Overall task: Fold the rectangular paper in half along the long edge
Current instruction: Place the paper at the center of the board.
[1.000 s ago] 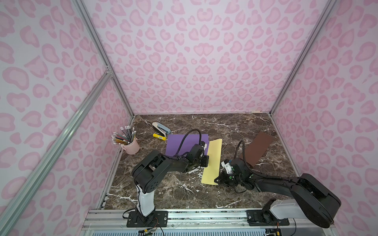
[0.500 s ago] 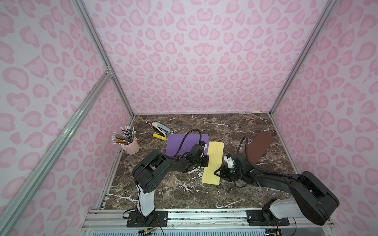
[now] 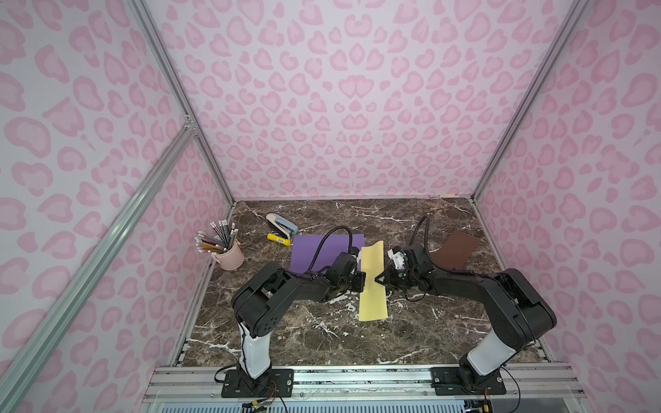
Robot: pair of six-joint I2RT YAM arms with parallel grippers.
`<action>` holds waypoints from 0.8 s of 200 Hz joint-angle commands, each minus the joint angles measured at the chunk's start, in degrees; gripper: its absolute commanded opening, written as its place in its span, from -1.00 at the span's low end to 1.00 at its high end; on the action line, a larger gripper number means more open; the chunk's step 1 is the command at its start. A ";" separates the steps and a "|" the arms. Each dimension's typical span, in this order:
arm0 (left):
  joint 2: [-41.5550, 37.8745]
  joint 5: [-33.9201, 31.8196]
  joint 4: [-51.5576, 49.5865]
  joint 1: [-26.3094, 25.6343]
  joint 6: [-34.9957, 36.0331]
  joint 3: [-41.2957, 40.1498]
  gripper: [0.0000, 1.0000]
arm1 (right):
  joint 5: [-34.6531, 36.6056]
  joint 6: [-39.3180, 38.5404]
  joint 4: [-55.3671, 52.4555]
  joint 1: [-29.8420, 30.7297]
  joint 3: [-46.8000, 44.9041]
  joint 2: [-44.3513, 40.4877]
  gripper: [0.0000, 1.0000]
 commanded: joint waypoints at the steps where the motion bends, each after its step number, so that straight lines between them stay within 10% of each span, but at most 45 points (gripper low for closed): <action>1: -0.89 -3.80 -16.07 -0.03 -0.13 -0.70 -0.93 | -0.06 -2.18 -1.24 0.02 0.37 -0.53 -1.00; 31: -8.75 -7.35 -15.12 -0.03 0.05 0.29 -0.87 | 0.56 -3.76 -3.12 -1.04 0.31 -2.96 -1.00; 101: -40.04 -20.50 -13.22 0.68 6.19 2.46 0.64 | -0.38 -12.43 -11.70 -18.38 5.26 -4.70 -1.00; 141: -47.90 -22.72 -13.06 3.46 5.58 -2.45 0.66 | 1.86 -14.16 -16.40 -28.83 7.94 -3.77 -0.99; 160: -50.86 -28.31 -13.03 3.65 2.77 -5.88 0.62 | 3.34 -13.47 -18.06 -31.59 8.61 -3.21 -0.34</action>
